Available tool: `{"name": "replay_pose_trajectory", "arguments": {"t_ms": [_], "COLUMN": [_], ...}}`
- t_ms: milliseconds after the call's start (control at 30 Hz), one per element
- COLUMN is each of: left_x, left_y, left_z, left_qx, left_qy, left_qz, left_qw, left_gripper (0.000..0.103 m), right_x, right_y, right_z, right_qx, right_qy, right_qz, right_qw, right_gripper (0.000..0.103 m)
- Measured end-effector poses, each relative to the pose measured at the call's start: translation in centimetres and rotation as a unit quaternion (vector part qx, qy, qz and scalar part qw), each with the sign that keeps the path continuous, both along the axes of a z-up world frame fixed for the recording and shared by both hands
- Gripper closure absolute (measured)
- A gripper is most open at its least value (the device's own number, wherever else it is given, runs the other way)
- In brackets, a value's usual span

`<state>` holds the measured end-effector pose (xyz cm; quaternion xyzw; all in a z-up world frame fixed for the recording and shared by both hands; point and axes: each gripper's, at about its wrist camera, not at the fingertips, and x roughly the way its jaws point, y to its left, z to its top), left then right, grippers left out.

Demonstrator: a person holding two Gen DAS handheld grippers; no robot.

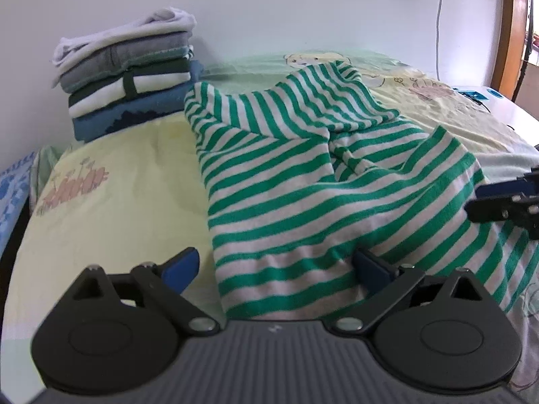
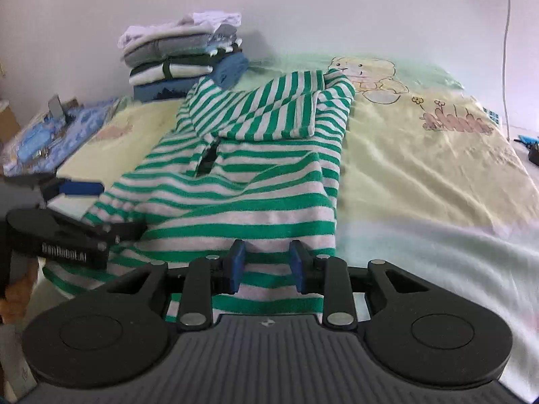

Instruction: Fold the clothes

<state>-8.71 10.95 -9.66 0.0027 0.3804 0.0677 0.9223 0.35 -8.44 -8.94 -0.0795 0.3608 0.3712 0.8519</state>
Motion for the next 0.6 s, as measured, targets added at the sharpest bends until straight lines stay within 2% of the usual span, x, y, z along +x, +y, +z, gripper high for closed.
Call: {"name": "replay_pose_trajectory", "arguments": {"t_ms": [100, 167, 233, 333, 467, 533, 600], "left_x": [0.0, 0.2, 0.8, 2.1, 2.8, 3.0, 3.6], "left_y": [0.5, 0.7, 0.8, 1.0, 1.9, 2.9, 4.0], "left_z": [1.0, 1.5, 1.6, 0.7, -0.2, -0.5, -0.8], "left_qx": [-0.016, -0.019, -0.017, -0.016, -0.028, -0.040, -0.056], "left_qy": [-0.009, -0.020, -0.025, -0.015, -0.012, -0.011, -0.006], "left_qz": [-0.005, -0.007, -0.009, -0.017, -0.015, -0.005, -0.001], "left_qw": [0.9998, 0.9996, 0.9995, 0.9996, 0.9994, 0.9991, 0.9984], "left_gripper": [0.015, 0.016, 0.031, 0.040, 0.032, 0.020, 0.019], "right_x": [0.6, 1.0, 1.5, 2.3, 3.2, 3.8, 4.7], "right_y": [0.9, 1.6, 2.2, 3.2, 3.0, 2.8, 2.8], "right_z": [0.3, 0.6, 0.8, 1.1, 0.9, 0.8, 1.0], "right_qx": [-0.011, -0.016, -0.021, -0.030, -0.023, -0.017, -0.018], "right_qy": [-0.005, -0.008, -0.011, -0.015, 0.005, 0.015, 0.024], "right_qz": [-0.010, -0.018, -0.026, -0.038, -0.057, -0.063, -0.067], "right_qw": [1.000, 1.000, 0.999, 0.999, 0.998, 0.998, 0.997], "right_gripper": [0.073, 0.073, 0.073, 0.076, 0.077, 0.078, 0.079]}}
